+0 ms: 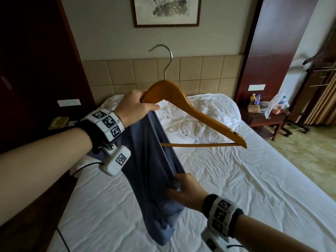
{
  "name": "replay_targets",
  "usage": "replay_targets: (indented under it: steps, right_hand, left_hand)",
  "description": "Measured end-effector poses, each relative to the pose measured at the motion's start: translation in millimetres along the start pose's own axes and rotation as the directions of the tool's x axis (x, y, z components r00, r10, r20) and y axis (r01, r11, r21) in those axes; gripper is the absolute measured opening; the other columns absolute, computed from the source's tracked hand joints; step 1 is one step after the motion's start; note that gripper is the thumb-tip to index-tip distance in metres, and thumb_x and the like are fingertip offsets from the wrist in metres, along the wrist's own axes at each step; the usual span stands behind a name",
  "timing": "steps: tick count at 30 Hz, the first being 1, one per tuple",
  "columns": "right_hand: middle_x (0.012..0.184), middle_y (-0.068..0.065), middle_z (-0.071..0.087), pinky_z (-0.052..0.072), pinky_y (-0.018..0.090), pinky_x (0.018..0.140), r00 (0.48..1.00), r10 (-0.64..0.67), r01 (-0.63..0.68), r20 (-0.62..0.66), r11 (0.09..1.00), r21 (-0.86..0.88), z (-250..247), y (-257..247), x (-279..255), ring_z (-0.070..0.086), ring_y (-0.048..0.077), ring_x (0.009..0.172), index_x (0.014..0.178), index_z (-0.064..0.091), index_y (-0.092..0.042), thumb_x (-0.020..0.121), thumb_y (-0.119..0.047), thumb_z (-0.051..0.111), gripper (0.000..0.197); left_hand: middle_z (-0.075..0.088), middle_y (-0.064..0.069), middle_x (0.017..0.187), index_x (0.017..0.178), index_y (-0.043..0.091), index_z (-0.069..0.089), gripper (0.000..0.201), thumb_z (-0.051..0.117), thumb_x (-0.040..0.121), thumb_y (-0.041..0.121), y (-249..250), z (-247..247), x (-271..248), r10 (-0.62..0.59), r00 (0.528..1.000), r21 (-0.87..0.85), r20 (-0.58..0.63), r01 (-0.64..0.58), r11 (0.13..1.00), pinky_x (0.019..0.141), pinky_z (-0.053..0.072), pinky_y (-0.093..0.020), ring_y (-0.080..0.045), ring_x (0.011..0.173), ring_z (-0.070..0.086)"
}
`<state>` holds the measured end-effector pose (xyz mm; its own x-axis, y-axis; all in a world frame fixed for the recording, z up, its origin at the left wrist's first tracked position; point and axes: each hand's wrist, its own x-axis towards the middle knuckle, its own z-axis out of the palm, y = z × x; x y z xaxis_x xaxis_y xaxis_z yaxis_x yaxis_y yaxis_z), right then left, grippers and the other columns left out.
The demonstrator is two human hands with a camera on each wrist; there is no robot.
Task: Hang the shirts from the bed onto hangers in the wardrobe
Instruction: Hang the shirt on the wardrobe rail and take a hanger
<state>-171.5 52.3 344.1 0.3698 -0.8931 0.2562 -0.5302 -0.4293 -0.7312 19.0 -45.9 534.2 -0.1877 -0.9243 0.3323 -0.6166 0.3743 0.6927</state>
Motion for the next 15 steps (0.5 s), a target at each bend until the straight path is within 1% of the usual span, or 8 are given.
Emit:
replay_targets:
  steps: [2,3,6,8,10,11,13,15]
  right_hand:
    - [0.059,-0.007,0.053,0.043,0.032,0.056,0.997,-0.003,0.001,-0.073,0.999,-0.034,-10.9,24.7,-15.7,0.05,0.006,0.054,0.065,0.052,-0.014,0.076,-0.021,0.062,0.017]
    - [0.064,-0.004,0.057,0.046,0.034,0.06,0.995,-0.006,-0.001,-0.104,0.998,-0.066,-21.4,34.2,-21.2,0.056,0.011,0.06,0.069,0.057,-0.009,0.076,-0.022,0.062,0.015]
    - [0.079,-0.007,0.068,0.048,0.023,0.07,0.997,0.011,-0.025,-0.083,0.985,-0.173,-64.3,52.3,-32.8,0.064,0.008,0.076,0.079,0.067,-0.013,0.078,-0.026,0.065,0.013]
    - [0.083,-0.01,0.068,0.044,0.014,0.069,0.999,-0.017,0.009,-0.03,0.962,-0.272,-89.8,58.4,-39.5,0.063,0.006,0.077,0.083,0.069,-0.018,0.077,-0.026,0.066,0.01]
    - [0.081,-0.013,0.063,0.039,0.01,0.067,0.999,-0.04,0.045,0.021,0.936,-0.35,-106.6,61.8,-43.6,0.06,0.007,0.076,0.083,0.066,-0.021,0.076,-0.024,0.066,0.008]
    - [0.08,-0.014,0.062,0.041,0.012,0.066,0.998,-0.046,0.058,0.041,0.925,-0.376,-113.2,61.4,-43.6,0.06,0.008,0.075,0.082,0.064,-0.022,0.076,-0.026,0.066,0.007]
    - [0.074,-0.01,0.064,0.048,0.025,0.062,0.998,-0.054,0.057,0.017,0.912,-0.407,-129.1,59.7,-39.4,0.062,0.011,0.069,0.077,0.064,-0.02,0.077,-0.033,0.062,0.013]
    - [0.065,-0.006,0.063,0.049,0.03,0.061,0.998,-0.059,0.042,-0.027,0.906,-0.422,-149.0,55.0,-33.1,0.061,0.01,0.061,0.072,0.065,-0.016,0.077,-0.038,0.058,0.024]
  left_hand:
    - [0.052,-0.007,0.067,0.076,0.003,0.06,0.034,0.075,0.071,0.033,-2.6,-8.2,-0.3,-0.027,1.0,-0.01,-0.002,0.027,1.0,0.067,0.039,-0.034,-0.021,0.063,0.051]
    - [0.055,-0.006,0.066,0.074,0.005,0.061,0.031,0.076,0.069,0.033,-7.0,-11.8,-1.7,-0.043,0.999,0.008,0.0,0.043,0.999,0.067,0.04,-0.033,-0.019,0.063,0.053]
    - [0.065,-0.004,0.07,0.072,0.014,0.067,0.028,0.076,0.065,0.04,-30.2,-16.1,-5.8,-0.09,0.996,0.128,0.001,0.09,0.988,0.071,0.046,-0.035,-0.019,0.07,0.06]
    - [0.069,-0.011,0.08,0.077,0.015,0.07,0.029,0.077,0.067,0.041,-44.0,-15.6,-9.6,-0.12,0.993,0.171,-0.005,0.119,0.978,0.076,0.05,-0.039,-0.023,0.076,0.062]
    - [0.065,-0.014,0.086,0.086,0.004,0.068,0.031,0.078,0.074,0.031,-53.9,-11.4,-15.4,-0.114,0.993,0.177,0.002,0.112,0.978,0.071,0.042,-0.027,-0.014,0.073,0.055]
    - [0.059,-0.01,0.083,0.085,0.005,0.066,0.028,0.077,0.075,0.029,-59.2,-9.3,-17.3,-0.1,0.995,0.191,-0.002,0.099,0.977,0.068,0.038,-0.025,-0.009,0.069,0.05]
    - [0.059,-0.004,0.072,0.073,0.008,0.063,0.025,0.077,0.078,0.029,-67.0,-5.9,-21.0,-0.059,0.998,0.272,0.007,0.054,0.961,0.066,0.041,-0.033,-0.011,0.065,0.051]
    - [0.063,0.001,0.07,0.077,0.017,0.067,0.024,0.073,0.077,0.041,-71.1,-3.1,-26.7,-0.052,0.995,0.403,0.089,0.012,0.915,0.07,0.048,-0.036,-0.016,0.069,0.057]
